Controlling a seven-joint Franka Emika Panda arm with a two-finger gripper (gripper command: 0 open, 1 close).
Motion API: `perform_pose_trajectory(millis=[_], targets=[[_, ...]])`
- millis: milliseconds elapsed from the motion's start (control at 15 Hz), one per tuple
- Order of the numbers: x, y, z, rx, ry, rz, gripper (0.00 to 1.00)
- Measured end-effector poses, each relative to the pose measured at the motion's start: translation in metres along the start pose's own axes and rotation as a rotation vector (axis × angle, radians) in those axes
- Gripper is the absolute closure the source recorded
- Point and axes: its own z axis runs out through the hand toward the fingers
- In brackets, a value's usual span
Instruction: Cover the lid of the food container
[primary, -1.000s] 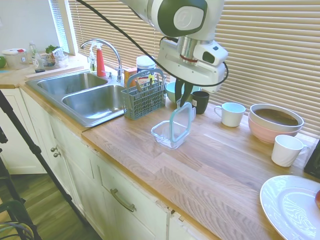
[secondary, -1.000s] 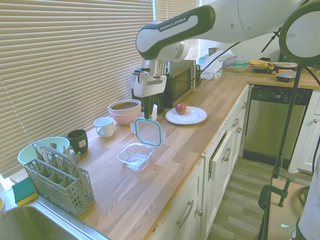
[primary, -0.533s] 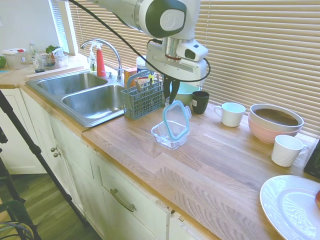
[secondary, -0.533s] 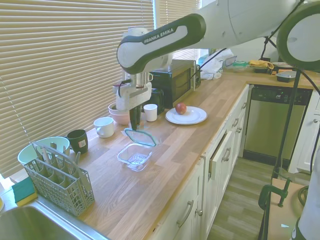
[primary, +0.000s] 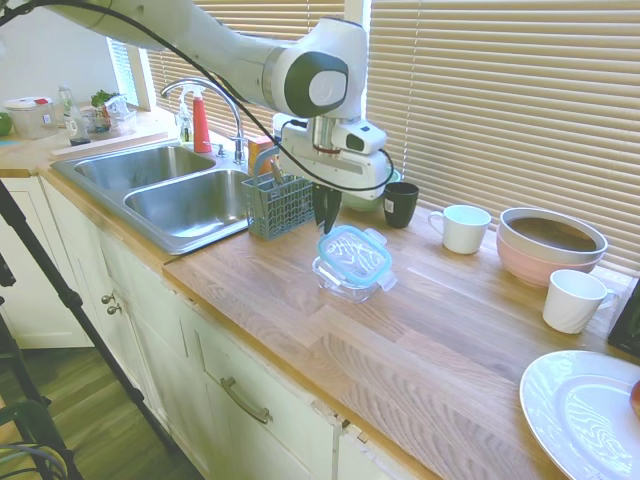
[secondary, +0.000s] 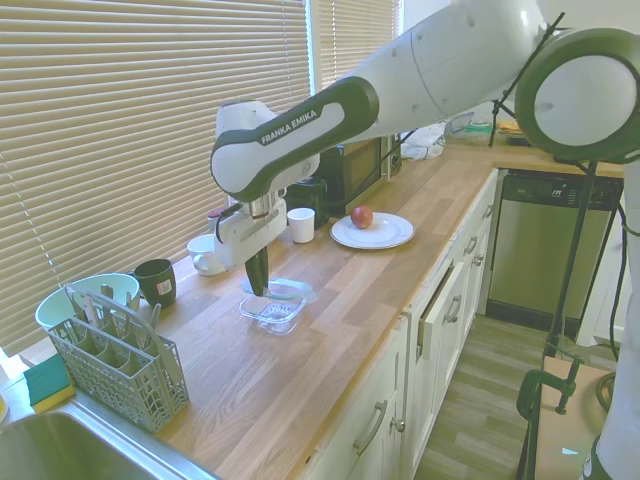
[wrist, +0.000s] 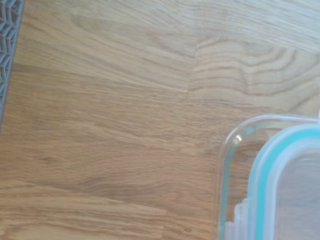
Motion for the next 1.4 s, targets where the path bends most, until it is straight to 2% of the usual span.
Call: perform_pose_trajectory(millis=[600, 1133, 1400], targets=[[-0.006, -0.019, 0.032, -0.034, -0.001, 0.01, 1.0], [0.012, -0.007, 0.026, -0.038, 0.027, 0.035, 1.0], [0.021, -0.001, 0.031, -0.087, 0.05, 0.022, 1.0]])
